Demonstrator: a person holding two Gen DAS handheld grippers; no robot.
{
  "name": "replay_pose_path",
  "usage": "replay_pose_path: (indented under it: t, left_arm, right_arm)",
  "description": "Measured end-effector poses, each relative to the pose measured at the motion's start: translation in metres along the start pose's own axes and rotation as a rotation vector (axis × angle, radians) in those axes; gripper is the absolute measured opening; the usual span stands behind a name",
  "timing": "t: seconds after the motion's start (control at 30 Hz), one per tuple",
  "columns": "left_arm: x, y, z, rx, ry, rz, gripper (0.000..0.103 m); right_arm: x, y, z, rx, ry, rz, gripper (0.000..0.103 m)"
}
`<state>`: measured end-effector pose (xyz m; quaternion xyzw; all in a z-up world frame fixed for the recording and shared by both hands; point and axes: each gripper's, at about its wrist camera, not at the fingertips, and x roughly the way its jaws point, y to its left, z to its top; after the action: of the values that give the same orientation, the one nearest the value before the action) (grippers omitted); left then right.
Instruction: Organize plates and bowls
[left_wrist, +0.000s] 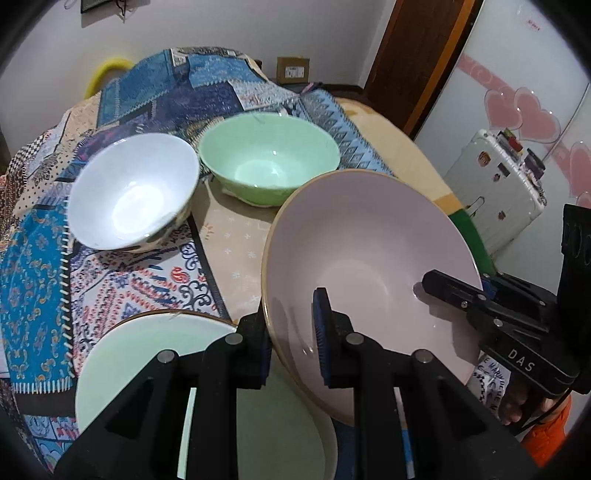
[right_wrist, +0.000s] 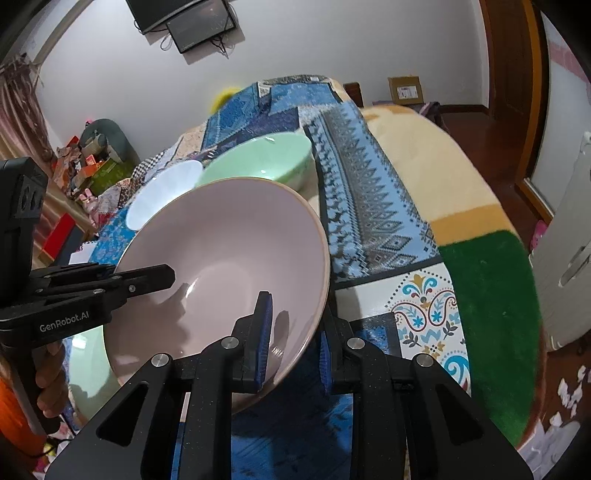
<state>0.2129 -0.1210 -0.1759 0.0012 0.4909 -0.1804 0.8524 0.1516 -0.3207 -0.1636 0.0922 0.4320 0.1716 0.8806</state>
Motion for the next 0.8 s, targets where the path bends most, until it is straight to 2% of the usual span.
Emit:
replay_pose_path:
  t: [0.4, 0.8]
  left_arm:
    - [-0.068, 0.023, -0.016, -0.026, -0.098, 0.023, 0.02]
    - [-0.128, 0.073, -0.051, -0.101, -0.169, 0.085, 0.02]
  right_arm:
    - [-0.021, 0.049, 0.011, -0.069, -0.067, 0.014, 0.02]
    - [-0.017, 0.115, 0.012, -0.159, -0.08, 0.064, 0.02]
